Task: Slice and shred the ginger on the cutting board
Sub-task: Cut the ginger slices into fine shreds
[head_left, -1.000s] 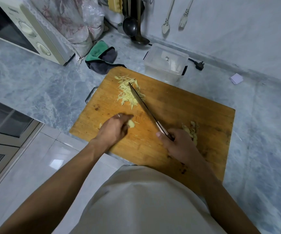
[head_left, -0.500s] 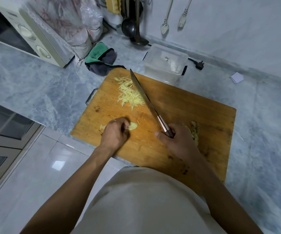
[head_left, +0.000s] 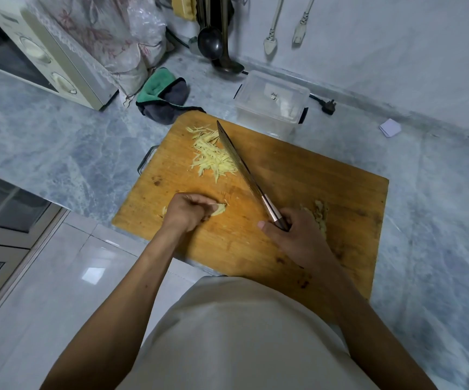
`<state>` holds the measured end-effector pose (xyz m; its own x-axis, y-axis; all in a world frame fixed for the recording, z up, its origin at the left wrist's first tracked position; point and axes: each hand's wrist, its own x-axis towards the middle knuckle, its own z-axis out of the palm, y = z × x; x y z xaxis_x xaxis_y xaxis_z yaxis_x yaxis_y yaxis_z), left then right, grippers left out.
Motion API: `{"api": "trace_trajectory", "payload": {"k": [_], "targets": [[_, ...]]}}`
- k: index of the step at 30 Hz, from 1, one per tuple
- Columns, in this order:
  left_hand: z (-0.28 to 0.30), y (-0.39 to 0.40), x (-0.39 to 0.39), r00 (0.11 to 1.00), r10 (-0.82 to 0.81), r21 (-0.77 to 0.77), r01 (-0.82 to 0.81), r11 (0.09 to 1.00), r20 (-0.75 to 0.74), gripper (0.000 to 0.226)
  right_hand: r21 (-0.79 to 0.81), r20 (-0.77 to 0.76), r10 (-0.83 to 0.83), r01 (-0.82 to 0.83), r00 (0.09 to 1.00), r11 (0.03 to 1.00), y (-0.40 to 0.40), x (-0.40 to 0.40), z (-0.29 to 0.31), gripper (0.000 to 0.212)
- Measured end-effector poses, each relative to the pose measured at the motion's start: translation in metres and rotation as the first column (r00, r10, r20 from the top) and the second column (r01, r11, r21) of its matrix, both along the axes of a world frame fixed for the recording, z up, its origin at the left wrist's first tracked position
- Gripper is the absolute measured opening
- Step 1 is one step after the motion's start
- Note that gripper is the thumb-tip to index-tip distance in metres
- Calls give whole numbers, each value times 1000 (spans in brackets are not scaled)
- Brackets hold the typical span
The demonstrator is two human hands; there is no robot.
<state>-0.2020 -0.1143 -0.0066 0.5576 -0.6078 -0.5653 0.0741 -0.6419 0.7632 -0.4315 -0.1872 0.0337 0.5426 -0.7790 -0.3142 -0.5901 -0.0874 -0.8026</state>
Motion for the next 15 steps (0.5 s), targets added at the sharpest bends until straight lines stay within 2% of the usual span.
{"api": "trace_trajectory", "payload": {"k": [2,4,8,13,15], "targets": [[2,-6,0,998,-60,23,59,998,36,8,-7,-3,1,-1,1000,1000,-1,0,-1,41],[1,-9,0,981,-130,71,121,990,141,9,-13,-4,4,-4,1000,1000,-2,0,-1,41],[-2,-6,2,886,-269,176,216,960,378,15,-8,6,5,-5,1000,1000,-3,0,0,39],[-5,4,-3,891,-192,61,184,981,412,12,2,4,-12,12,1000,1000,-4,-1,1,37],[-5,7,-3,860,-208,68,200,978,465,16,3,-10,-21,21,1000,1000,-5,-1,1,38]]}}
